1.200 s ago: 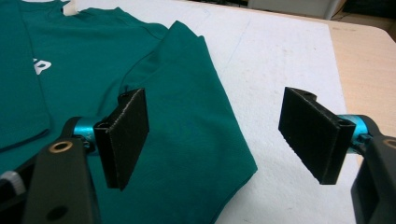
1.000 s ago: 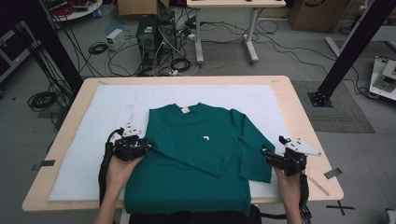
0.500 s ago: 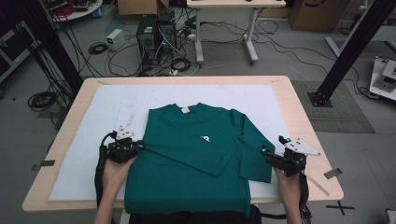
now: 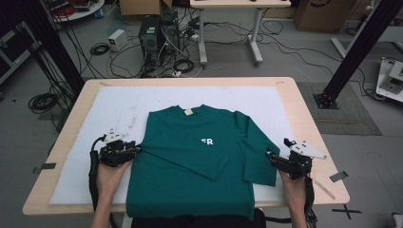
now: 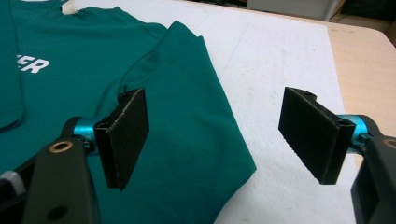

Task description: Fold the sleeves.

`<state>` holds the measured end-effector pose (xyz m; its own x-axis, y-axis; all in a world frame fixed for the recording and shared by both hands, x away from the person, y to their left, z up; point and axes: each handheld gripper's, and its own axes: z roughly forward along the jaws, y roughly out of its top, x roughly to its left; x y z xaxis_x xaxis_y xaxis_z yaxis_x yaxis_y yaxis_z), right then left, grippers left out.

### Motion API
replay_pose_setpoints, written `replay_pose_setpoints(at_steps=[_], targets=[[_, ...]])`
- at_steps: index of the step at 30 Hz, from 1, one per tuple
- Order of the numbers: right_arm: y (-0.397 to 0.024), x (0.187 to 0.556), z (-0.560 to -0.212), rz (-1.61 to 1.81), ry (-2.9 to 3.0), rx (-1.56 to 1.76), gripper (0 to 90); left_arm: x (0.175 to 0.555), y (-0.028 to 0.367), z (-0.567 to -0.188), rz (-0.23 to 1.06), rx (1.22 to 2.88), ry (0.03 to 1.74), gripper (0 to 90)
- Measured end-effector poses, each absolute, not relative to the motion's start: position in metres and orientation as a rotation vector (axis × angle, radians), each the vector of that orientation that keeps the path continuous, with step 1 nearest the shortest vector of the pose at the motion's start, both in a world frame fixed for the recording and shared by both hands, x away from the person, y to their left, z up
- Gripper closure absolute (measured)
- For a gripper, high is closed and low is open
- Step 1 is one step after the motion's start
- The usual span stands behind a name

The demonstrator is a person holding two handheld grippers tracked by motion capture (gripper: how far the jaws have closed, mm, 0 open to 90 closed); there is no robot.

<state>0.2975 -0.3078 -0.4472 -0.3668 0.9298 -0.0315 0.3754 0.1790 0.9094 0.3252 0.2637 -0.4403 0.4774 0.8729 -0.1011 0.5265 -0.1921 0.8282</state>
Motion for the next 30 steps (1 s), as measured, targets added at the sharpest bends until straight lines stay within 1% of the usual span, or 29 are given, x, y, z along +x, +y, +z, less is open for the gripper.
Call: replay_pose_setpoints(at_steps=[4,9,13,16,23,30], targets=[[-0.308,0.298,-0.447,1.165,1.848,1.231,24.8,0.318,0.274,-0.433,0.55,1.843,1.116,50.0],[-0.308,0.298,-0.447,1.162,1.848,1.238,24.7,0.308,0.297,-0.436,0.61,1.777,1.059,38.6],[-0.307,0.298,-0.447,1.155,1.848,1.237,24.7,0.299,0.318,-0.444,0.611,1.654,1.016,37.9],[-0.306,0.298,-0.447,1.148,1.854,1.232,24.7,0.295,0.327,-0.447,0.606,1.603,0.994,36.1],[-0.306,0.299,-0.447,1.153,1.872,1.22,24.8,0.292,0.331,-0.449,0.627,1.58,0.975,35.6],[-0.307,0.294,-0.445,1.202,1.911,1.239,25.1,0.29,0.328,-0.449,0.652,1.603,0.969,35.5]])
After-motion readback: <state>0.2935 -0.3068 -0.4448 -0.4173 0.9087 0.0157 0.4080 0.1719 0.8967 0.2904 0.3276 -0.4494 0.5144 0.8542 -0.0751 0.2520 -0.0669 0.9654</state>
